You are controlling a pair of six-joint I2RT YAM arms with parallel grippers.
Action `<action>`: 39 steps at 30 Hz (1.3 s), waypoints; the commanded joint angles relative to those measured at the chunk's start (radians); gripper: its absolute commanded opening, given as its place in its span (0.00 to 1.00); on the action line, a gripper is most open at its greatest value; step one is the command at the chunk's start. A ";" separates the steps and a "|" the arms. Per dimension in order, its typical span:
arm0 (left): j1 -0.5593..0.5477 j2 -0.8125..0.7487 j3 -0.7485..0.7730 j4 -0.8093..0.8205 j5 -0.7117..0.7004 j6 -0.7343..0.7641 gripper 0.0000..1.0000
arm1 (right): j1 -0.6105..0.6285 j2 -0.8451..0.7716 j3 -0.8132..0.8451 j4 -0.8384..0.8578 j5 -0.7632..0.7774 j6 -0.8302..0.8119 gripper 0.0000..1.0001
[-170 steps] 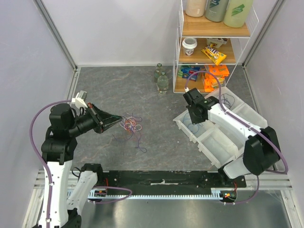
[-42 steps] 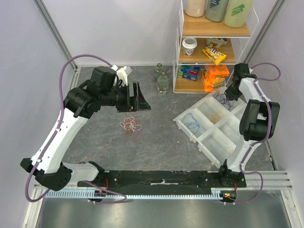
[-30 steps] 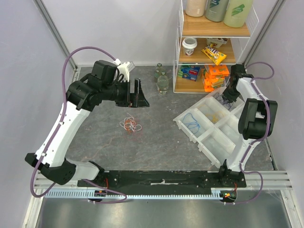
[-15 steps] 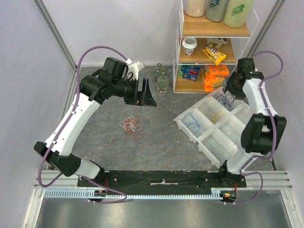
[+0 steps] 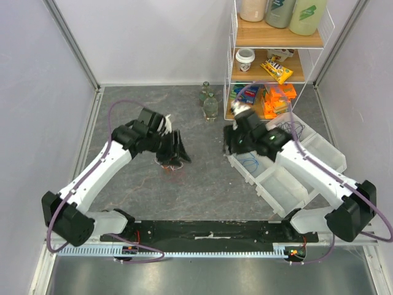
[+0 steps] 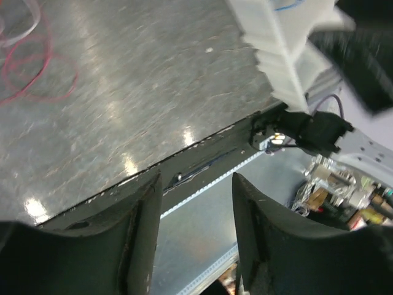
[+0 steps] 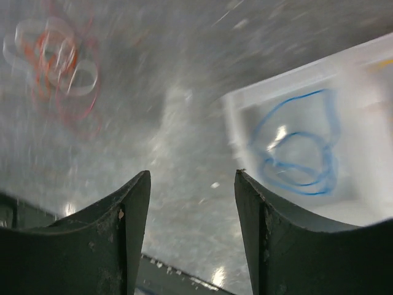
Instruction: Untangle the cables
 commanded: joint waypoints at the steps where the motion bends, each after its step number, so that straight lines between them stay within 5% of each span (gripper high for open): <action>1: 0.040 -0.185 -0.213 0.159 -0.081 -0.171 0.53 | 0.229 -0.030 -0.136 0.177 -0.029 0.055 0.64; 4: 0.063 -0.246 -0.321 0.187 -0.198 -0.179 0.52 | 0.304 -0.039 -0.215 0.272 -0.083 0.064 0.64; 11: 0.227 -0.104 -0.312 0.162 -0.187 -0.101 0.78 | 0.304 -0.058 -0.180 0.249 -0.150 0.069 0.65; 13: 0.253 -0.069 -0.297 0.206 -0.201 -0.077 0.76 | 0.304 -0.053 -0.186 0.249 -0.134 0.058 0.66; 16: 0.256 0.009 -0.278 0.324 -0.237 0.075 0.60 | 0.304 -0.038 -0.174 0.254 -0.137 0.061 0.66; 22: 0.251 0.218 -0.156 0.303 -0.307 0.289 0.77 | 0.303 -0.067 -0.152 0.248 -0.153 0.041 0.66; 26: 0.236 0.316 -0.104 0.381 -0.347 0.387 0.79 | 0.304 -0.105 -0.164 0.209 -0.128 0.044 0.66; 33: 0.198 0.448 -0.035 0.527 -0.327 0.491 0.65 | 0.304 -0.222 -0.204 0.136 -0.068 0.040 0.66; 39: 0.184 0.576 0.070 0.432 -0.344 0.491 0.30 | 0.303 -0.255 -0.183 0.077 -0.024 0.005 0.66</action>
